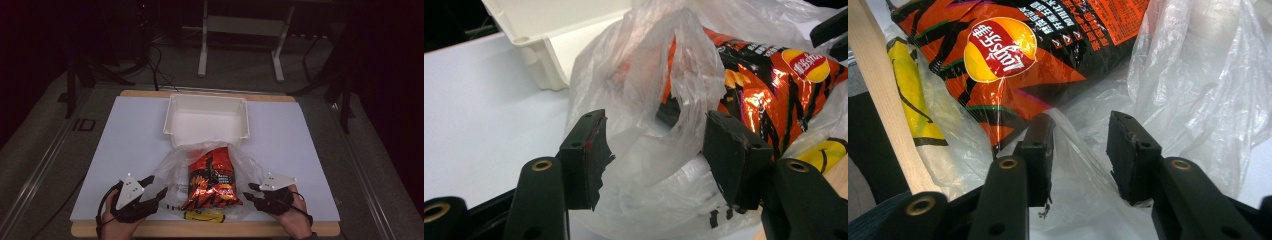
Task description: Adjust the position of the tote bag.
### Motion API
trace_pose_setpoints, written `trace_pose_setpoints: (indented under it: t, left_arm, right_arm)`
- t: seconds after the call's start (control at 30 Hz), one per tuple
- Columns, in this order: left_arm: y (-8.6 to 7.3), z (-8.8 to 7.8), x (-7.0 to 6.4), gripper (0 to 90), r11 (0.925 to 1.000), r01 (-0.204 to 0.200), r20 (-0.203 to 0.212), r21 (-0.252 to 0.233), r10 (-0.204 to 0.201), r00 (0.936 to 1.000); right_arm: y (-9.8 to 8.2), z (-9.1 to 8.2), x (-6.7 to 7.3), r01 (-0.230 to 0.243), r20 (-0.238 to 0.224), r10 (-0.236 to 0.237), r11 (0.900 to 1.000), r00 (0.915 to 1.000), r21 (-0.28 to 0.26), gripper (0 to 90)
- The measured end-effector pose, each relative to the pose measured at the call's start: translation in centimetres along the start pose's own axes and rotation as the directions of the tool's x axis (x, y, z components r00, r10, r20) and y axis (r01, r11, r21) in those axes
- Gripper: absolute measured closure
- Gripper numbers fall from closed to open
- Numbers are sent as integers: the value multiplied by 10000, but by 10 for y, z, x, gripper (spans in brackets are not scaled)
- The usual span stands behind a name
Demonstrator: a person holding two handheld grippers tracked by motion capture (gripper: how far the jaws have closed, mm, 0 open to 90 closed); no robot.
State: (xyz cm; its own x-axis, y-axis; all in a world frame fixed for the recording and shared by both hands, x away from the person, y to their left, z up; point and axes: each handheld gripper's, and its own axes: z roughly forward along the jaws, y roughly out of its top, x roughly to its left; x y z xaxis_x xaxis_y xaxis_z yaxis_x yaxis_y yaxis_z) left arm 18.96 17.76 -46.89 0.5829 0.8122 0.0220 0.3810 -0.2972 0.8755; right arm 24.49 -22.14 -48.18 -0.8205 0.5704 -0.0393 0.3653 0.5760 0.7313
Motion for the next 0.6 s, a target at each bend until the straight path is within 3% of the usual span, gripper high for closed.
trace_pose_setpoints:
  t: [0.17,0.33,0.6]
  left_arm:
    - [1,1,0,431,10000,-31,-25,57,31,10000]
    - [1,2,2,430,10000,19,-43,56,-19,10000]
    - [3,3,3,431,10000,-17,-13,-19,17,10000]
  right_arm:
    - [0,-5,-2,-39,-32,39,10000,10000,8,527]
    - [1,-11,-4,-139,-88,137,9994,9999,-317,467]
    - [4,-10,-8,-250,37,252,9980,9997,-583,517]
